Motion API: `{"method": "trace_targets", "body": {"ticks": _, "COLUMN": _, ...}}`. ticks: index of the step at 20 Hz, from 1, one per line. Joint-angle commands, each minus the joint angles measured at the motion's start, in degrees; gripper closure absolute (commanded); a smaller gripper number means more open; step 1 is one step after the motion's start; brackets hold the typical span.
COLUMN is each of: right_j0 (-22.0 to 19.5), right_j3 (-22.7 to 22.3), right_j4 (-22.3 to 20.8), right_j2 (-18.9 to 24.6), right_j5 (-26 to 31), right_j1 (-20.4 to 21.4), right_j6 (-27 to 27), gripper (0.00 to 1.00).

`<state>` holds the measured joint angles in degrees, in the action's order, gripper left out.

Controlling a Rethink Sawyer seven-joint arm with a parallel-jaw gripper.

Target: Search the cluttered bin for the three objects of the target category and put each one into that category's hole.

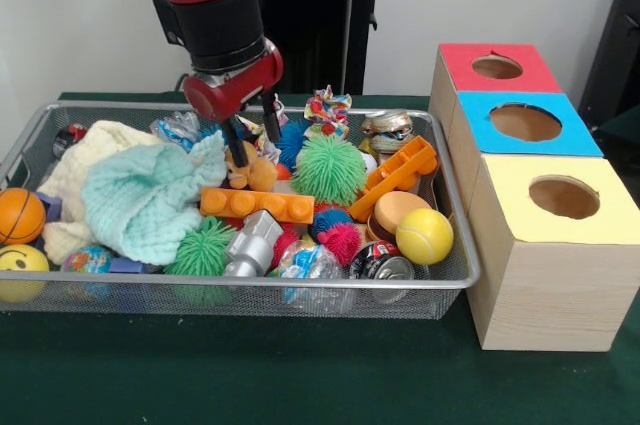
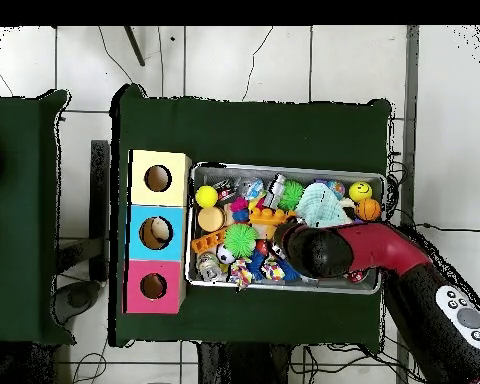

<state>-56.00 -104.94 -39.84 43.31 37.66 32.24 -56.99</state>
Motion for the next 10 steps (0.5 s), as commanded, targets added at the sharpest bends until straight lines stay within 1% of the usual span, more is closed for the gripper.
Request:
{"method": "trace_targets", "body": {"ticks": 1, "right_j0": 1.4, "right_j3": -1.0, "right_j4": -4.3, "right_j2": 2.6, "right_j5": 6.1, "right_j1": -1.7, "right_j6": 14.5, "gripper": 0.0}}
{"method": "trace_targets", "body": {"ticks": 10, "right_j0": 2.0, "right_j3": 0.3, "right_j4": -6.4, "right_j2": 2.3, "right_j5": 6.5, "right_j1": -1.3, "right_j6": 15.9, "gripper": 0.0}}
